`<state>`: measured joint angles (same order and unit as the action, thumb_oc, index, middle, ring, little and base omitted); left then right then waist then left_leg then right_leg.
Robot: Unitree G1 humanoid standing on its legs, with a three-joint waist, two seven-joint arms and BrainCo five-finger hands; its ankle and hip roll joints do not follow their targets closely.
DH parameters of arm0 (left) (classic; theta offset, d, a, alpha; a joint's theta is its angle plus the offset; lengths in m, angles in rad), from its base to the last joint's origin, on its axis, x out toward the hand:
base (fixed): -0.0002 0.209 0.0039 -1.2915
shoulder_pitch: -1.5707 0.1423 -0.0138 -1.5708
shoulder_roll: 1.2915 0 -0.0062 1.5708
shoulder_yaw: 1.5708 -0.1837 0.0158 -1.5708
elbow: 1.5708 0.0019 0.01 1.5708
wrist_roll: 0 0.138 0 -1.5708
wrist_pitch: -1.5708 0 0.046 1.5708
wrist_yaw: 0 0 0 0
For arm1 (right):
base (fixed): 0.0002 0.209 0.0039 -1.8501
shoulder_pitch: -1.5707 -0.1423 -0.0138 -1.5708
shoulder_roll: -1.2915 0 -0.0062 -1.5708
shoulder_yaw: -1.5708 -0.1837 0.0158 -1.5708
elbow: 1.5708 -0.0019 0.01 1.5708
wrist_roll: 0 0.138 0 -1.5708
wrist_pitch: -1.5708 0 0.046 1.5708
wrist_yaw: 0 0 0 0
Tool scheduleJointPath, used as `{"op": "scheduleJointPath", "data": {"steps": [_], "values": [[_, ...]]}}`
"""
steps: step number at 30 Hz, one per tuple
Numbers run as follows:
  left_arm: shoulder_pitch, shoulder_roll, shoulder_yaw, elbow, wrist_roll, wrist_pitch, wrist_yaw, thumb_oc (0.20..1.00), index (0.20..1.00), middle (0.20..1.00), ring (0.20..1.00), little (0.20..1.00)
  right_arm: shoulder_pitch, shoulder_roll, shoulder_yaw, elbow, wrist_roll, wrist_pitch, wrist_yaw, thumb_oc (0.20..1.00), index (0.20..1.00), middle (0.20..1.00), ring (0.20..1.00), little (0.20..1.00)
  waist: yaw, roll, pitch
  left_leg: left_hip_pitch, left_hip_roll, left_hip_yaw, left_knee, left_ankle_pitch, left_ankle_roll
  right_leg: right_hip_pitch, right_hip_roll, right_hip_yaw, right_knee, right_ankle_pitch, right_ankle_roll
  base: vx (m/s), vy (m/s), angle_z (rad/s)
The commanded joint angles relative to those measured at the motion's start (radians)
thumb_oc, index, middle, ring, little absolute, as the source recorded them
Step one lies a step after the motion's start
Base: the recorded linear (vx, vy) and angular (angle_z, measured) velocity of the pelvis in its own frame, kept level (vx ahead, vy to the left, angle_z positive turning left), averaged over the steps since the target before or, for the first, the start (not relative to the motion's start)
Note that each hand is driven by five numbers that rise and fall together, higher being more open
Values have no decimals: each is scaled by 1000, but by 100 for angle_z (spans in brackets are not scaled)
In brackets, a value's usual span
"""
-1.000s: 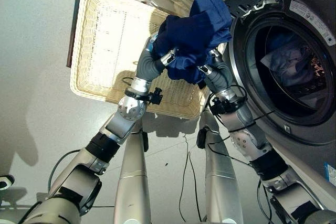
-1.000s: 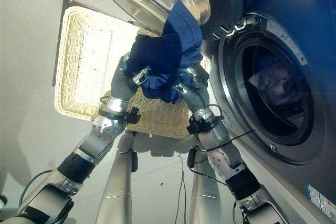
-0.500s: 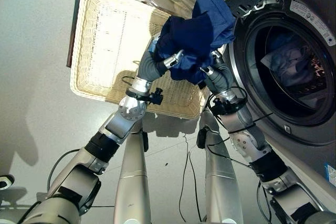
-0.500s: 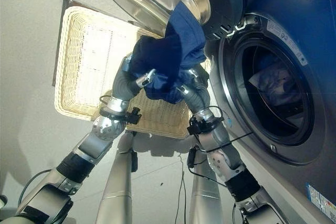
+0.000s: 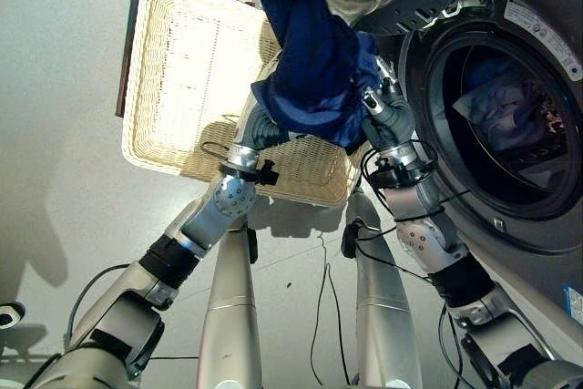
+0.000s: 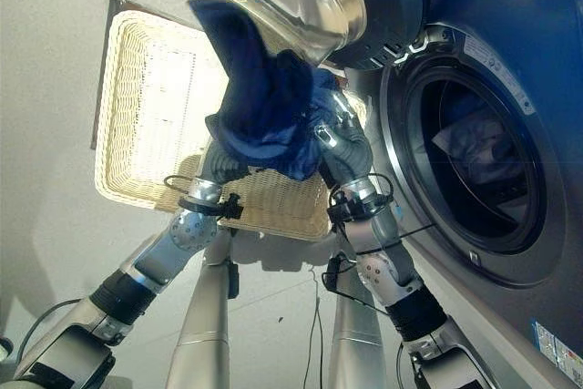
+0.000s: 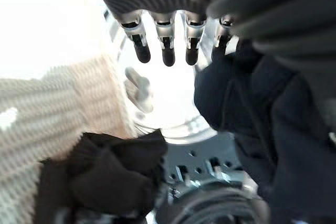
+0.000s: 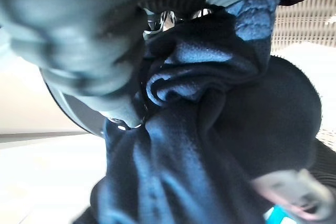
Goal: Put the clothes into the washing machine.
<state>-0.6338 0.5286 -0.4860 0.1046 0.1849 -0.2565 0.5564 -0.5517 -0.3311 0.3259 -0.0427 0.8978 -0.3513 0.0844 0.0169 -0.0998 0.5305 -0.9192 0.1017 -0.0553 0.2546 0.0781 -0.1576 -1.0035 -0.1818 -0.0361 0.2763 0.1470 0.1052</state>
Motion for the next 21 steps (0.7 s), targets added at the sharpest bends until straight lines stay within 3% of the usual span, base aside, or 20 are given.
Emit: {"op": "scheduleJointPath", "data": {"steps": [1, 9, 17, 21], "values": [[-8, -19, 41, -55, 79, 1, 103, 1000, 1000, 1000, 1000, 1000, 7, 8, -20, -162, 20, -83, 35, 200, 200, 200, 200, 200, -11, 57, -10, -36, -64, -33, -42, 101, 107, 42, 26, -83, -40, 56, 20, 0, 0, 0], [4, -38, 67, -34, 97, 67, 156, 1000, 1000, 1000, 1000, 1000, -5, 32, -27, -169, 71, -53, 56, 200, 200, 200, 200, 200, -6, 57, -10, -34, -62, -33, -50, 105, 104, 44, 27, -88, -42, 58, 23, 0, 0, 0], [3, -52, 66, -48, 70, -1, 125, 1000, 1000, 1000, 1000, 1000, -3, 44, -16, -168, 109, -19, 81, 200, 200, 200, 200, 200, -4, 59, -10, -29, -61, -30, -56, 107, 103, 48, 25, -90, -42, 58, 24, 0, 0, 0], [1, -58, 62, -46, 41, -17, 110, 1000, 1000, 1000, 1000, 1000, -3, 56, -7, -162, 218, 28, 138, 200, 200, 200, 200, 200, -4, 58, -10, -25, -61, -29, -57, 108, 103, 51, 24, -91, -44, 59, 25, 0, 0, 0]]}}
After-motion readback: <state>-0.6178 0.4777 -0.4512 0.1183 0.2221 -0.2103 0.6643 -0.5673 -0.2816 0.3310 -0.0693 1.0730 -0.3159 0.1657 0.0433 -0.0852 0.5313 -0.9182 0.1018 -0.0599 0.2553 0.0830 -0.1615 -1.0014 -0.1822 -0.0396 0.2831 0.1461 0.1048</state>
